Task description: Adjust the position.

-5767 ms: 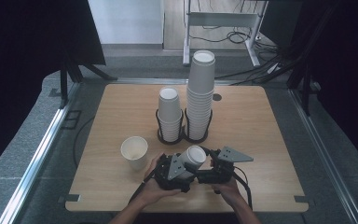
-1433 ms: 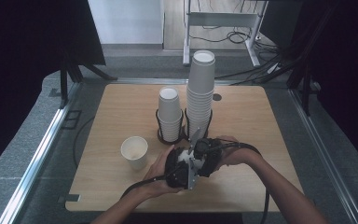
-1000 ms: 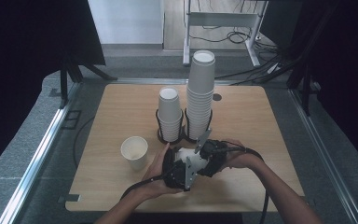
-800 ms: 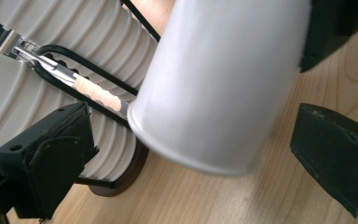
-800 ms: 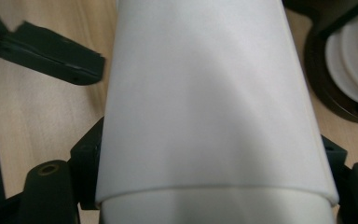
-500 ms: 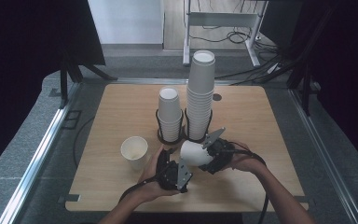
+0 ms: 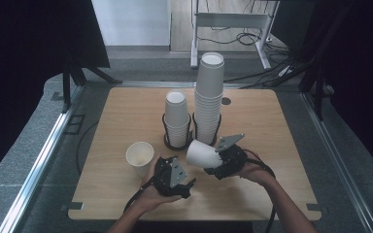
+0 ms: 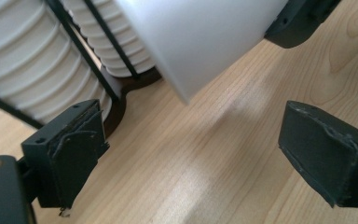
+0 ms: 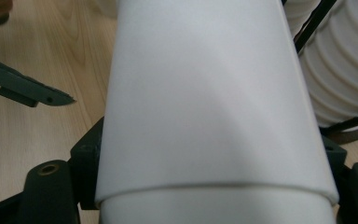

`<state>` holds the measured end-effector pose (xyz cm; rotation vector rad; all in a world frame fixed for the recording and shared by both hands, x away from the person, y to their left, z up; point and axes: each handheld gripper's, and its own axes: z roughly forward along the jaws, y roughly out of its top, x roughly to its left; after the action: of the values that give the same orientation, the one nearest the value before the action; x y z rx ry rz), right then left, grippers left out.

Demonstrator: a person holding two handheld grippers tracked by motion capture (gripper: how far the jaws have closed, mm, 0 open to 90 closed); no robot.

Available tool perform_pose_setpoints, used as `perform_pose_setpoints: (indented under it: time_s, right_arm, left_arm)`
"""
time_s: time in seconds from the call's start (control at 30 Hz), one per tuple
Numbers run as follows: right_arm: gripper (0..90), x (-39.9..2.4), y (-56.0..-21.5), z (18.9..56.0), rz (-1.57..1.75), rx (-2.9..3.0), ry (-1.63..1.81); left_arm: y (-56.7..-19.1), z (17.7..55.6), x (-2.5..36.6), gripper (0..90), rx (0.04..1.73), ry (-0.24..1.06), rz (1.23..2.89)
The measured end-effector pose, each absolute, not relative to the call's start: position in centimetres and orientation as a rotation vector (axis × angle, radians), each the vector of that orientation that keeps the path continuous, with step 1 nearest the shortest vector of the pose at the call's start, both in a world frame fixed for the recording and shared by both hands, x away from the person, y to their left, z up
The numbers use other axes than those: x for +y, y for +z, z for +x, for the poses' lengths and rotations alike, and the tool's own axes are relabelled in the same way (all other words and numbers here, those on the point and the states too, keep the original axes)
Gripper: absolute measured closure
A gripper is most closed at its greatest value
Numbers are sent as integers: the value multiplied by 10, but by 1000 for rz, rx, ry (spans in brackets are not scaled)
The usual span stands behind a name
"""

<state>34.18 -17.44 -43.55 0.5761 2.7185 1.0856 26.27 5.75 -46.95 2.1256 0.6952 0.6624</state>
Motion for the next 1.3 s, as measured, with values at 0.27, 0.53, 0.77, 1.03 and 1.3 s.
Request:
perform_pose_setpoints:
  time_s: [0.27,0.53,0.77,1.03,1.3]
  right_arm:
    - [231,-177,-437,337,625,2635,1244]
    - [231,-182,-435,335,696,2520,1384]
    - [230,-185,-438,327,748,2405,1504]
    - [231,-185,-453,318,835,2302,1642]
    - [231,-194,-454,303,832,2197,1740]
  left_arm:
    - [-462,269,65,85,767,600,2075]
    - [-455,274,67,95,801,556,2014]
    - [-460,276,69,95,833,531,1997]
    - [-459,272,71,104,835,498,1964]
    - [-463,268,71,104,839,473,1959]
